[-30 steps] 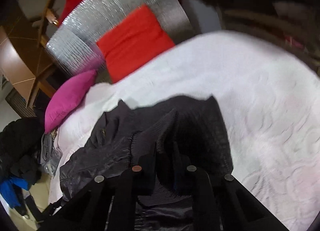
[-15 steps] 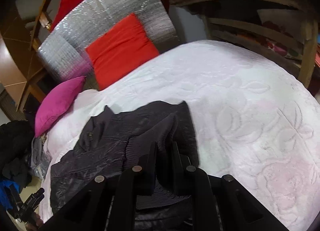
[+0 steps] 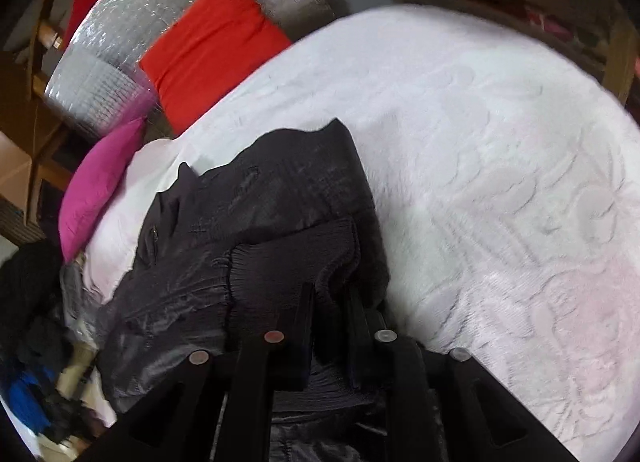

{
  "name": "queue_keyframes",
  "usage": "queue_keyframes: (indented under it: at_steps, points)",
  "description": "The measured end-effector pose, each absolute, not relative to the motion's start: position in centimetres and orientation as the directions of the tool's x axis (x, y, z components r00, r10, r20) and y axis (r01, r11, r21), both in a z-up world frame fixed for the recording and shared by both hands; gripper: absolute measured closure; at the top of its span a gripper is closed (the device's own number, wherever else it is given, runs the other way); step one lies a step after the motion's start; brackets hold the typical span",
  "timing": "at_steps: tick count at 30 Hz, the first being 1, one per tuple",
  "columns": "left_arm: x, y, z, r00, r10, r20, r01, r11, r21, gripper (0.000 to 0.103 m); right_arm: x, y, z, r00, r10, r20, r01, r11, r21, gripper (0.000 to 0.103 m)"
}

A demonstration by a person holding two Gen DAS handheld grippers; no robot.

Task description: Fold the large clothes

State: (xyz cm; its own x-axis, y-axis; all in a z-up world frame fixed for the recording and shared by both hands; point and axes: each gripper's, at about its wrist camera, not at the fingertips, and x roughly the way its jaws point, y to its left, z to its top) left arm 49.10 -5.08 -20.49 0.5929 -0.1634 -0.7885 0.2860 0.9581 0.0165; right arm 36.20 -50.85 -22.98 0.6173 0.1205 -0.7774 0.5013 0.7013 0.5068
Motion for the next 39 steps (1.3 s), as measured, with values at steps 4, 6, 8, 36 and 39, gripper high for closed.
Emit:
queue_keyframes:
  at_steps: [4,6,8,36,39]
  points:
    - [48.4,-6.3,-20.9,0.588,-0.133,-0.798,0.325,0.942,0.082,0.03,36.2,-51.9,-22.4,0.612,0.175,-0.771,0.502,0.667,0.55,0.084]
    - [48.4,-6.0,-20.5,0.58,-0.157,-0.799,0.324,0.945,0.05,0.03,35.8,-52.4,-21.7,0.637,0.163,-0.753,0.497,0.66,0.563,0.084]
    - [48.3,-5.6,-20.3,0.573,-0.175,-0.8,0.322,0.946,0.024,0.03,35.5,-52.3,-20.4,0.675,0.098,-0.731,0.497,0.672,0.549,0.084]
    - [45.6,-8.7,-20.8,0.63,-0.102,-0.77,0.379,0.906,0.19,0.03,41.0,-45.1,-22.1,0.585,0.123,-0.802,0.375,0.835,0.402,0.081]
    - [45.6,-8.7,-20.9,0.631,-0.099,-0.77,0.377,0.906,0.192,0.03,40.9,-45.4,-21.7,0.592,0.138,-0.794,0.375,0.825,0.423,0.081]
